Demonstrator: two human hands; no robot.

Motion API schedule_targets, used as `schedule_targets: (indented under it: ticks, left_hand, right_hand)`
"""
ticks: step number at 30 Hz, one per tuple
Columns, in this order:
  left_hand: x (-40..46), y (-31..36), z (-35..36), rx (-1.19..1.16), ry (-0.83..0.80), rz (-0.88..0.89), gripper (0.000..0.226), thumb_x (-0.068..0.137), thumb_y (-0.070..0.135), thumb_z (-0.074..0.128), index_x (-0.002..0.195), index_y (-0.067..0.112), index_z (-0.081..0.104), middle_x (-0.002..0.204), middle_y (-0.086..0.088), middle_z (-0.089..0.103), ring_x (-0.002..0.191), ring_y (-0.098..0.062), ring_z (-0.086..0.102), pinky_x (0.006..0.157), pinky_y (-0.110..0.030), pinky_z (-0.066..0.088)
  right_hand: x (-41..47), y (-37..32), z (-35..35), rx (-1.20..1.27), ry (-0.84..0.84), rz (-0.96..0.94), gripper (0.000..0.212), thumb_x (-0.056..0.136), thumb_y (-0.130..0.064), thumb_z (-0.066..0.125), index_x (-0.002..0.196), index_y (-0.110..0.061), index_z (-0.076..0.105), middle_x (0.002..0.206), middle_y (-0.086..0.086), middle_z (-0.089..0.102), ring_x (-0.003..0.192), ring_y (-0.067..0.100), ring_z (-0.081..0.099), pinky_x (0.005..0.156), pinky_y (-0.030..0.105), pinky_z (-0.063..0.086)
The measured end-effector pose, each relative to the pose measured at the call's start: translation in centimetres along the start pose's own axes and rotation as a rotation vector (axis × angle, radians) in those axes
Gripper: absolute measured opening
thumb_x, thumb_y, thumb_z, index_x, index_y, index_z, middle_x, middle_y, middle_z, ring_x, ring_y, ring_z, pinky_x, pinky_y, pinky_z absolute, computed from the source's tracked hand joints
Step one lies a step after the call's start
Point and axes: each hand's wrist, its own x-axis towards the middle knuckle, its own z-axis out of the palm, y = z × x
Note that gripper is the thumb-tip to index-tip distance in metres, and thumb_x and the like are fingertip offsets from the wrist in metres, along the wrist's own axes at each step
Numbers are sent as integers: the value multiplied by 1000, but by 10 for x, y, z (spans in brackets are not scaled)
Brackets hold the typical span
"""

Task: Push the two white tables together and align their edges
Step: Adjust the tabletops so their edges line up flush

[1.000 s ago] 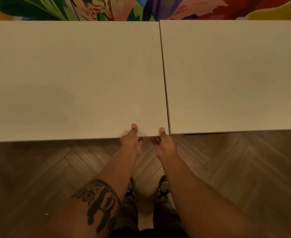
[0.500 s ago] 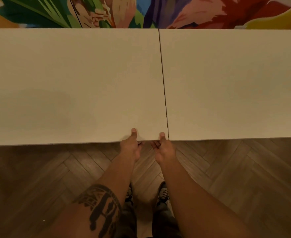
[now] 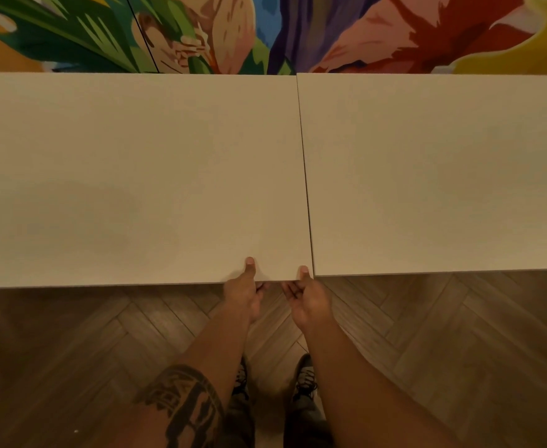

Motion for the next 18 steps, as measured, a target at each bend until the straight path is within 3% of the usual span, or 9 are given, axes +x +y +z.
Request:
schedule_targets:
  ticks: [6,9,11,14,16,18]
  left_hand:
    - [1,0,-1,5,-16,-8,52,98,27,68,139,-3,56,135,-24,66,121,-36,65,104,-49,54]
    - [1,-1,-3,10,-31,-5,52,98,30,68,138,-2,58,126,-20,69,97,-28,68,96,-44,56]
    - [2,-4,-4,27,-39,-7,53,97,34,69,136,0,60,115,-17,70,87,-24,67,91,-42,56]
    - [2,-12,-6,117,-113,-44,61,95,43,68,140,3,55,118,-18,71,97,-26,70,105,-43,52]
    - [0,-20,-5,164,-164,-73,69,95,48,66,146,4,50,131,-24,66,103,-26,69,115,-46,45]
    - [-4,-26,-1,170,-185,-76,72,95,50,65,148,4,49,139,-25,63,103,-25,68,117,-46,44]
  right_hand:
    - [3,-5,1,-11,1,12,16,103,-20,61,104,-4,63,104,15,62,107,29,59,106,42,50]
    - [5,-7,-1,-23,3,4,20,103,-24,62,108,-5,64,91,11,58,98,26,59,102,39,51]
    - [6,-11,-4,-12,3,-13,24,103,-26,61,115,-6,64,94,11,60,97,25,59,99,38,51]
    - [7,-20,-12,7,3,-43,33,103,-30,60,128,-7,61,115,14,64,112,28,58,106,39,48]
    - [10,-27,-19,24,2,-60,35,104,-31,58,131,-10,57,116,12,63,116,28,57,111,40,45]
    - [13,-34,-27,50,1,-65,34,103,-32,59,131,-12,55,115,11,62,115,27,57,113,40,44]
